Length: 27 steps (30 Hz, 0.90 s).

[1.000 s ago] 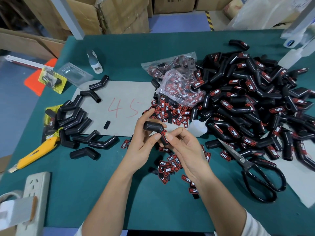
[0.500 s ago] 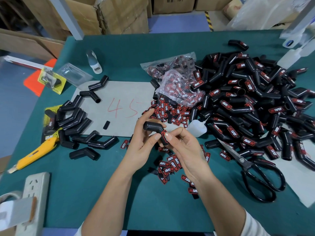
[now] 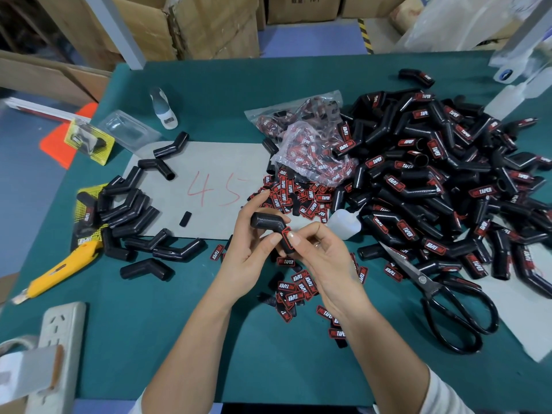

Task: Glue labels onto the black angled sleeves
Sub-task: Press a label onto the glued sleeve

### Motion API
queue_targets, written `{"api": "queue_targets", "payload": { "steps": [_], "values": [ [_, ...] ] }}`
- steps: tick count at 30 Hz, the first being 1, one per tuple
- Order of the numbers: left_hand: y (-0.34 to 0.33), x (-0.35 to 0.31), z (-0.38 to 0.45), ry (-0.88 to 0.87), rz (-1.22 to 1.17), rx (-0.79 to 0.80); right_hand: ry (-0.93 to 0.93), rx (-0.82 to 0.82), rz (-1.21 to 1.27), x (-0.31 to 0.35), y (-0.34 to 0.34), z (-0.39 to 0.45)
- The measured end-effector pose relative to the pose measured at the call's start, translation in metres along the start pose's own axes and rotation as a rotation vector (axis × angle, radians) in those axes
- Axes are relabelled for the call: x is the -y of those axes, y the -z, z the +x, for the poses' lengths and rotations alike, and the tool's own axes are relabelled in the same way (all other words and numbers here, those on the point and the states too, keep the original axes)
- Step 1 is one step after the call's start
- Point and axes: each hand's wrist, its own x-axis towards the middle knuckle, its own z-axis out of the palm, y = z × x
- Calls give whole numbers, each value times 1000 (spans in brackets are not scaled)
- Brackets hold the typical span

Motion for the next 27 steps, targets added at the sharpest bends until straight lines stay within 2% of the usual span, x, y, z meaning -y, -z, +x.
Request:
{"api": "queue_targets", "payload": {
  "steps": [27],
  "values": [
    [-7,-3,-1,8,-127,-14,145,-108,-238,-3,-1,3]
  ]
}}
